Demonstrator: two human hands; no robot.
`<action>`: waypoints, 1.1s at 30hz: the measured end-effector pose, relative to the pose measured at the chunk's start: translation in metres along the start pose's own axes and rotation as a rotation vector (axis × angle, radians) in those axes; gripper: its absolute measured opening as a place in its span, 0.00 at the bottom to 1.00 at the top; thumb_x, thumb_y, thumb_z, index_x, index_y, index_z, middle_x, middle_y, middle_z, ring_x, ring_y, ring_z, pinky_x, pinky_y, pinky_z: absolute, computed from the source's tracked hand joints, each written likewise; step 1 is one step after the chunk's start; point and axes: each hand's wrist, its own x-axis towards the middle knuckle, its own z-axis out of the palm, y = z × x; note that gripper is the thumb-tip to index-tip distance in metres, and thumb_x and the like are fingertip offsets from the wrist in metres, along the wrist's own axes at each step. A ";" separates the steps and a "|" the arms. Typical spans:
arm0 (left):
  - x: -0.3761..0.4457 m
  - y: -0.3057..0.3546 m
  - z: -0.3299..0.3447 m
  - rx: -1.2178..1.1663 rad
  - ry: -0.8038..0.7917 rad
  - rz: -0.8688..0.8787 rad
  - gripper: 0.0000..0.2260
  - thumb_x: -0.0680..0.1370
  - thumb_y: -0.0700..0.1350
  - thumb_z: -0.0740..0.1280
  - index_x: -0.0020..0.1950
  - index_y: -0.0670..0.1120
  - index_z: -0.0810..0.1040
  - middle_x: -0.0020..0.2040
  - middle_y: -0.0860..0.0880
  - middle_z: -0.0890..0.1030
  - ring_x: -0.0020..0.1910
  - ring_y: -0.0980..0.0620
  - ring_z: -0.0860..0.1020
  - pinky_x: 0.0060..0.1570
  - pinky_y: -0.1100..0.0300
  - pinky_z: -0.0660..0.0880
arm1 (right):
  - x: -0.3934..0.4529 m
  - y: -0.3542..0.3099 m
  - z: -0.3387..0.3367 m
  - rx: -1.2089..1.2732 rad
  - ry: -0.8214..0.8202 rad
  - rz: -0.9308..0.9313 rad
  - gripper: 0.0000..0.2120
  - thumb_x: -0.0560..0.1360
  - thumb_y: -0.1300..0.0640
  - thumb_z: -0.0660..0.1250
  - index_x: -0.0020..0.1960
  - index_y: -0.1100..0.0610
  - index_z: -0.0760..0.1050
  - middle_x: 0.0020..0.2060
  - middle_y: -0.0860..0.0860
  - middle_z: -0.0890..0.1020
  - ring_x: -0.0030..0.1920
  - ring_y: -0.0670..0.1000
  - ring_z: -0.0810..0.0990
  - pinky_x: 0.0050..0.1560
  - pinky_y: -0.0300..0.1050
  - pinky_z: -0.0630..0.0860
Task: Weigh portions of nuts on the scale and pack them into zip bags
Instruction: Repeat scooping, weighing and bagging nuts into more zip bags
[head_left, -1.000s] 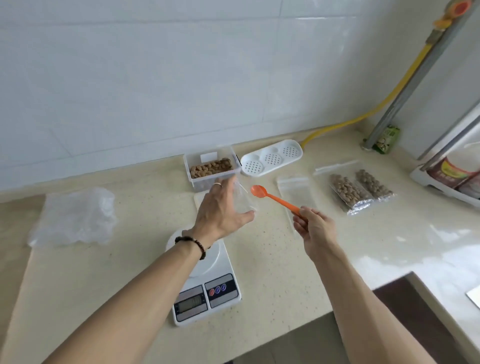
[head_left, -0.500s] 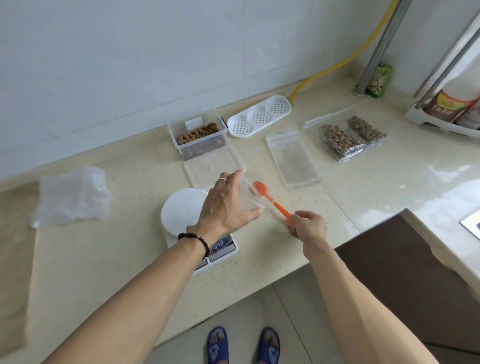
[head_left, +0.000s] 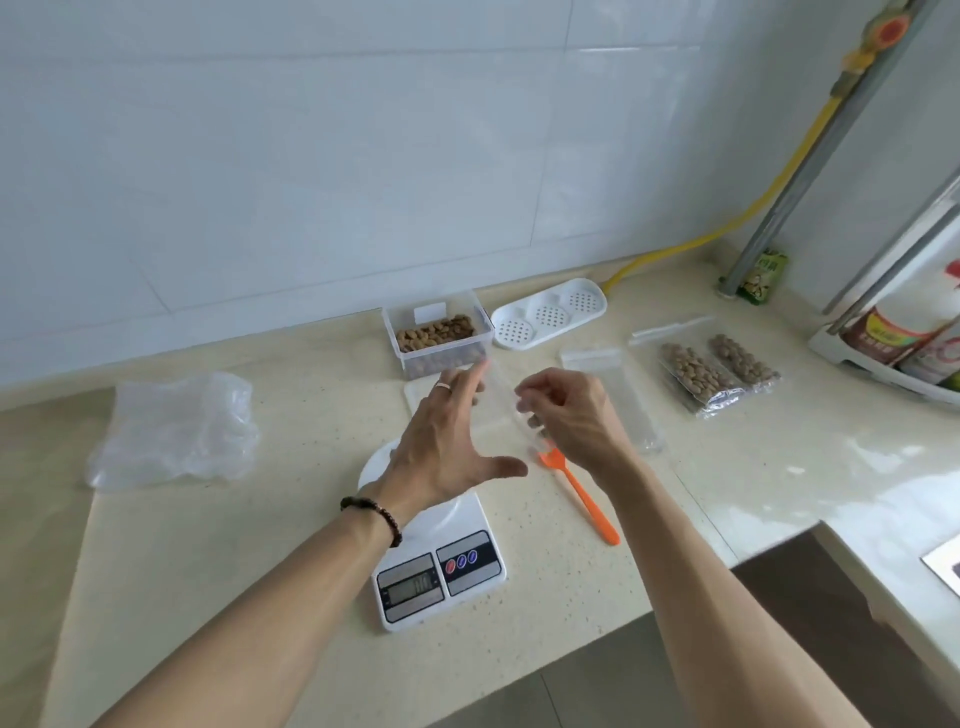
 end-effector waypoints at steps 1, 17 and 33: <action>-0.001 -0.005 -0.007 -0.033 0.000 0.005 0.51 0.64 0.58 0.80 0.79 0.51 0.54 0.61 0.50 0.69 0.58 0.55 0.70 0.54 0.59 0.74 | 0.003 -0.005 0.003 0.009 -0.024 -0.013 0.07 0.77 0.63 0.67 0.43 0.55 0.81 0.35 0.51 0.84 0.33 0.46 0.81 0.38 0.45 0.81; 0.007 -0.075 -0.050 -0.250 -0.053 -0.236 0.03 0.79 0.41 0.65 0.48 0.48 0.76 0.37 0.49 0.81 0.35 0.55 0.80 0.39 0.63 0.76 | 0.025 -0.004 0.040 0.102 -0.188 0.127 0.05 0.76 0.63 0.70 0.52 0.59 0.78 0.37 0.54 0.85 0.34 0.52 0.82 0.37 0.43 0.80; -0.003 -0.142 0.002 0.418 -0.093 -0.063 0.16 0.78 0.36 0.64 0.64 0.46 0.74 0.59 0.46 0.76 0.56 0.46 0.74 0.54 0.54 0.71 | 0.042 0.098 0.093 -0.117 0.133 0.428 0.13 0.75 0.55 0.70 0.59 0.57 0.77 0.47 0.51 0.84 0.46 0.52 0.82 0.51 0.53 0.81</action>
